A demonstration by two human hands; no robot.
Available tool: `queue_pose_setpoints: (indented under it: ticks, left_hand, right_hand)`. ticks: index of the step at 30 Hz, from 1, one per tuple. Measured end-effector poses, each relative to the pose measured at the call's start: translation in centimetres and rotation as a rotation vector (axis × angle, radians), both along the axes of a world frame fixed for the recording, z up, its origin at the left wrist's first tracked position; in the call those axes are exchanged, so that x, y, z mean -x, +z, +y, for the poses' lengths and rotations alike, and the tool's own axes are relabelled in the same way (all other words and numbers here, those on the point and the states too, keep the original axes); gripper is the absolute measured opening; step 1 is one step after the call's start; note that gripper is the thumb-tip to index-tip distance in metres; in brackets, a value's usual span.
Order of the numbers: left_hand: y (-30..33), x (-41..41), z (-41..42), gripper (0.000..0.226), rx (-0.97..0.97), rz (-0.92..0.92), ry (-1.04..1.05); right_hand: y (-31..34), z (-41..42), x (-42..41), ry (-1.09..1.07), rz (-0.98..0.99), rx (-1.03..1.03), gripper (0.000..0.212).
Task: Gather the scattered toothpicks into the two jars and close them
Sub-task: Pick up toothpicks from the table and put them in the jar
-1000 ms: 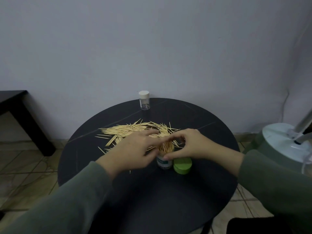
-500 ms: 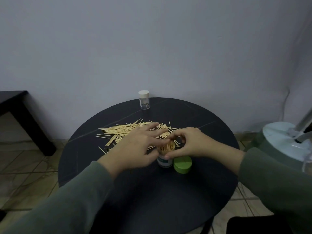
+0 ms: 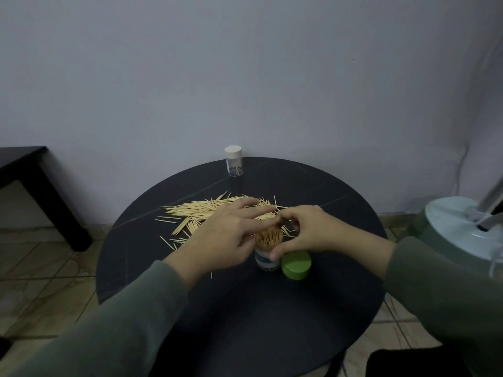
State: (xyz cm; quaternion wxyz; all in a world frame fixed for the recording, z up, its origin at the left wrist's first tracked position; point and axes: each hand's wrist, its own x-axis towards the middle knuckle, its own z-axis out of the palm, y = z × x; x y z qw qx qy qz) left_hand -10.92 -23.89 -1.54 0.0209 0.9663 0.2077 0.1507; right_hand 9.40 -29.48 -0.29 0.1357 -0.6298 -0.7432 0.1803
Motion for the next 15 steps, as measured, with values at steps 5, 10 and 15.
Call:
queue_pose_setpoints:
  ticks: [5, 10, 15]
  left_hand:
    - [-0.2, 0.0, -0.1, 0.049, 0.122, -0.114, 0.070]
    - [-0.8, 0.1, 1.3, 0.039, 0.125, -0.079, 0.440]
    - [-2.3, 0.5, 2.5, 0.057, 0.122, 0.229, 0.551]
  right_hand:
    - [0.3, 0.6, -1.9, 0.133, -0.251, 0.061, 0.062]
    - [-0.6, 2.0, -2.8, -0.020, -0.328, -0.012, 0.054]
    - [-2.9, 3.5, -1.8, -0.102, -0.354, -0.078, 0.061]
